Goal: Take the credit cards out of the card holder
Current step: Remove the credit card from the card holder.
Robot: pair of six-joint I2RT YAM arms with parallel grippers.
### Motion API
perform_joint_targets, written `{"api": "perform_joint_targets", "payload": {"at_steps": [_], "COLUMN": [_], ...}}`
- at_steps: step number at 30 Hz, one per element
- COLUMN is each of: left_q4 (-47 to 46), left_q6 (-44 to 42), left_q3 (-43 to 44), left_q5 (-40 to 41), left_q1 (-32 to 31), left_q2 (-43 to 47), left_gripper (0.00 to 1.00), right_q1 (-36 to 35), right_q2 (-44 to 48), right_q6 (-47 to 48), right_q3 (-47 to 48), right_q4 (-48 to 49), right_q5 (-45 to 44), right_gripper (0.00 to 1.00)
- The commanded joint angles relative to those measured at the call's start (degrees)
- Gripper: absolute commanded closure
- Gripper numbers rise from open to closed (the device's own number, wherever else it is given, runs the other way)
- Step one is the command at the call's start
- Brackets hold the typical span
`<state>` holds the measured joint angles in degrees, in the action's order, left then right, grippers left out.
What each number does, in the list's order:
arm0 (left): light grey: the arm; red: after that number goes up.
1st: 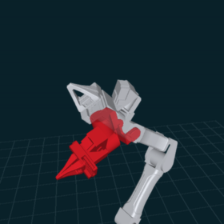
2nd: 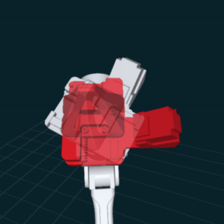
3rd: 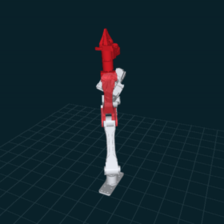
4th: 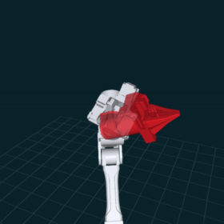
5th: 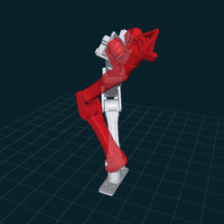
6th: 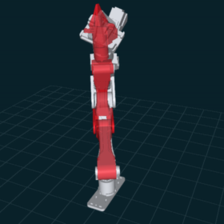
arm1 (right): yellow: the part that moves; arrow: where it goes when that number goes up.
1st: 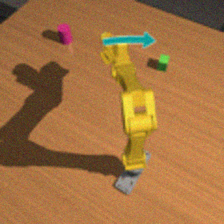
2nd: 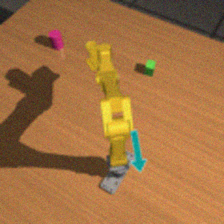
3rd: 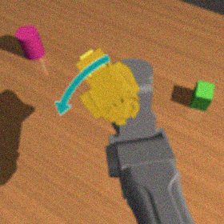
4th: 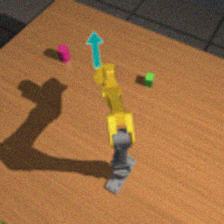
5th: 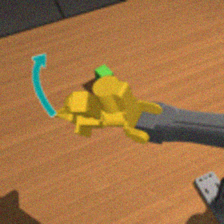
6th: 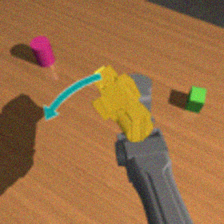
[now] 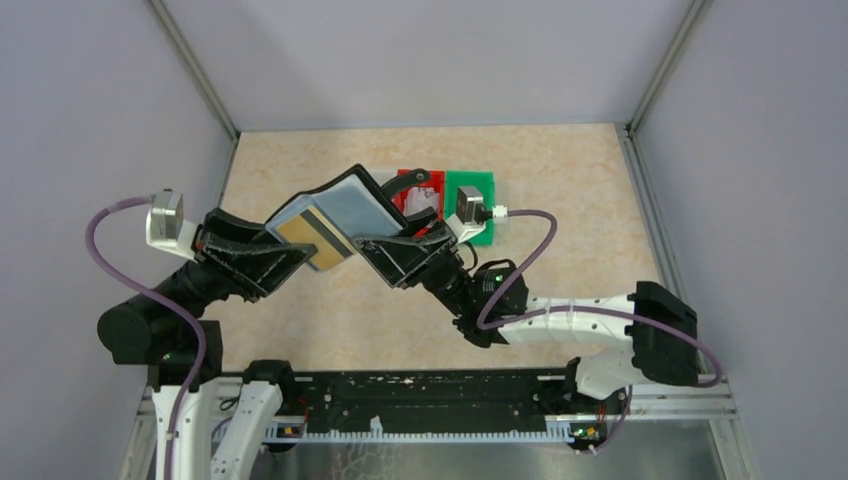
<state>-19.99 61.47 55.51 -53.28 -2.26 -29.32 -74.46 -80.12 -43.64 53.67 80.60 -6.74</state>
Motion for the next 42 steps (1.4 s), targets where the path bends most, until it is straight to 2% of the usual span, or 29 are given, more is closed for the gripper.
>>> {"api": "perform_joint_targets", "payload": {"at_steps": [1,5,10,17,21,26,30,35,37,39,41,42], "left_q4": [-0.12,6.87,15.67,24.54,28.52,32.46,33.11,35.16,35.37,35.38,34.86,34.39], "left_q6": [-2.51,-8.93,-20.01,-29.88,-36.01,-43.18,-46.22,-47.52,-47.27,-46.88,-45.52,-44.47], "left_q3": [0.86,1.27,1.88,3.35,5.1,5.59,5.53,6.68,6.68,6.43,6.02,5.64], "left_q5": [0.69,0.89,0.46,-2.03,-0.47,-0.76,-2.38,-5.86,-6.41,-6.97,-7.53,-7.95], "left_q1": [-0.29,-0.29,-0.29,-0.29,-0.29,-0.29,-0.29,-0.29,-0.29,-0.29,-0.29,-0.29], "left_q2": [-0.29,-0.39,-0.52,-0.91,-1.17,-0.64,-0.26,-1.36,-1.59,-1.63,-1.54,-1.46], "left_gripper": [0.89,0.91,0.93,0.93,0.93,0.93,0.93,0.93,0.93,0.93,0.86,0.78], "right_q1": [2.74,7.07,7.99,8.27,8.27,8.27,8.26,8.27,8.29,8.33,8.43,8.49], "right_q2": [3.79,8.98,15.83,14.3,13.44,11.92,11.13,11.17,11.19,11.36,11.76,12.26], "right_q6": [-0.86,0.21,12.17,24.32,29.48,36.36,37.83,36.75,35.85,34.87,33.48,32.24], "right_q3": [-2.43,-3.95,0.03,13.4,17.63,21.33,22.37,22.43,22.54,22.29,21.41,20.75], "right_q4": [-0.64,-8.36,-28.75,-56.06,-64.79,-73.02,-75.97,-75.15,-74.91,-74.67,-73.36,-71.71], "right_q5": [1.83,5.49,6.22,14.78,15.3,12.12,12.42,16.98,17.95,18.26,18.9,19.4], "right_gripper": [0.47,0.35,0.2,0.14,0.02,0.02,0.17,0.49,0.67,0.8,0.9,0.92]}}
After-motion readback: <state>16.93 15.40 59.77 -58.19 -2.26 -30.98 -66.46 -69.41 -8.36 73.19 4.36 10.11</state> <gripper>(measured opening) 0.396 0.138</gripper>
